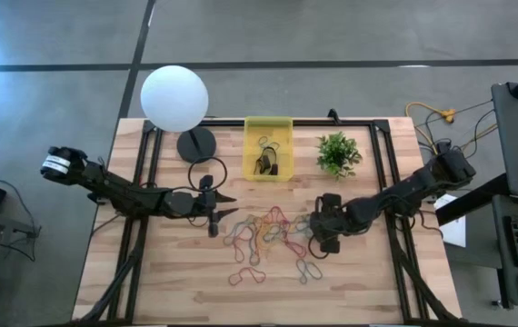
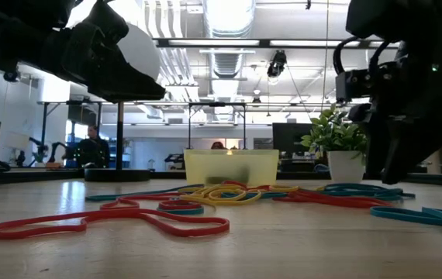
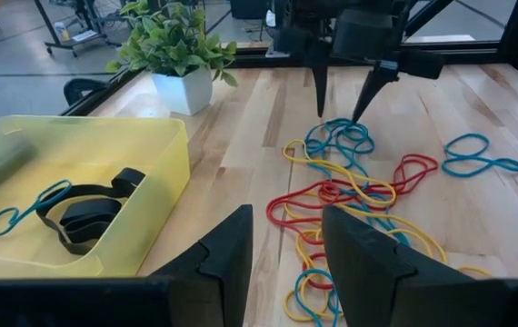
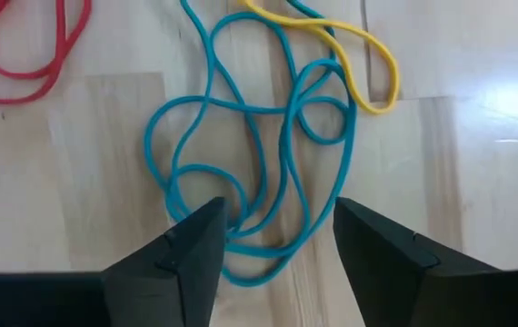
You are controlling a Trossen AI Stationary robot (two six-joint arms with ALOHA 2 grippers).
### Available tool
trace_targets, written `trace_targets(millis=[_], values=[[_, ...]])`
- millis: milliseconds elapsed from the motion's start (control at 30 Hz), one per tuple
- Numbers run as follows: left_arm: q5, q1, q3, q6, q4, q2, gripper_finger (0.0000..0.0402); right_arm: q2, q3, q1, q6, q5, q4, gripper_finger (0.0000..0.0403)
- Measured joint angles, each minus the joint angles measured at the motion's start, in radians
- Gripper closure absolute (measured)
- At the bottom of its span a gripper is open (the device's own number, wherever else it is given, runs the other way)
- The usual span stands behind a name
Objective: Pick and place rubber bands into bin
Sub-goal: Put the blue rubber band into the yellow bin
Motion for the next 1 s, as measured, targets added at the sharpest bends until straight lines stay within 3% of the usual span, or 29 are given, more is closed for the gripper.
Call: trace_targets(millis=[367, 667, 1000], values=[[0.0, 0.0, -0.001, 0.0, 0.001, 0.0, 0.0283, 0.021, -0.04, -0.005, 0.015, 0.002, 0.023, 0.0271], [0.0, 0.0, -0.001, 0.0, 0.001, 0.0, 0.0283, 0.02, -0.043, -0.005, -0.035, 0.004, 0.011, 0.0386], [0.0, 0.0, -0.001, 0.0, 0.001, 0.0, 0.0283, -0.061, -0.036, -0.005, -0.033, 0.009, -0.009, 0.0395]])
